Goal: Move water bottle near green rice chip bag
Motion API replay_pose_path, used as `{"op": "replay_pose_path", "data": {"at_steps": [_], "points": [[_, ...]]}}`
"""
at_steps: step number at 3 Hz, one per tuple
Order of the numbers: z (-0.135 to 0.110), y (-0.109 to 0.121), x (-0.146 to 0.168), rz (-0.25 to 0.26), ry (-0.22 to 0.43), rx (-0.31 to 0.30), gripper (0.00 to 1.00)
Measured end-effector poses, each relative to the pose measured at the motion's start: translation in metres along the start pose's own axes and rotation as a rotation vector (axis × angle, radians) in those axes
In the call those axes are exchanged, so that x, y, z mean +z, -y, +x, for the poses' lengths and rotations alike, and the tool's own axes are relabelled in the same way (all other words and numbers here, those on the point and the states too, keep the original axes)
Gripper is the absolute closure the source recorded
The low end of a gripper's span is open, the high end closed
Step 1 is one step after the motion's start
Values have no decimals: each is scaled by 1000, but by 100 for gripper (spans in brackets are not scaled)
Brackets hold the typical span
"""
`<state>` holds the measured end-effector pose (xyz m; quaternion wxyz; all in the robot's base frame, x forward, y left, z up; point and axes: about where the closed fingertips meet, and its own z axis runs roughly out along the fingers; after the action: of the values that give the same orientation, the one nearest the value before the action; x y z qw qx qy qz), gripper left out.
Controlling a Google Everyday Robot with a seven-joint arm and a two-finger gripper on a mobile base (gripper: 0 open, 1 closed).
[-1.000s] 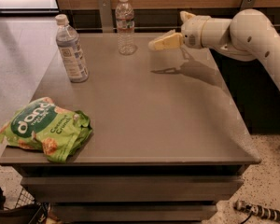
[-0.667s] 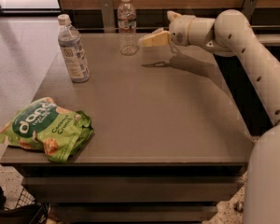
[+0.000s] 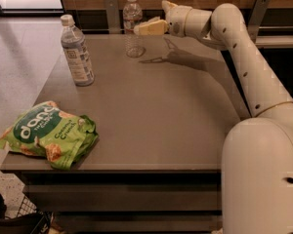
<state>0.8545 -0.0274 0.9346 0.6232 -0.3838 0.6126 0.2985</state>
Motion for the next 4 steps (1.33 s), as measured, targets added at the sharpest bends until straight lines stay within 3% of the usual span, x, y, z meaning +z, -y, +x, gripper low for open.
{"op": "replay_pose_path", "data": {"at_steps": [1,2,3,4], "points": [[-15,-9,16,19,-52,-4,0],[-15,-22,29,16,-88,9,0],[-7,-36,46,-9,-79,71,0],[4,-50,60,-41,-45,150,18]]}}
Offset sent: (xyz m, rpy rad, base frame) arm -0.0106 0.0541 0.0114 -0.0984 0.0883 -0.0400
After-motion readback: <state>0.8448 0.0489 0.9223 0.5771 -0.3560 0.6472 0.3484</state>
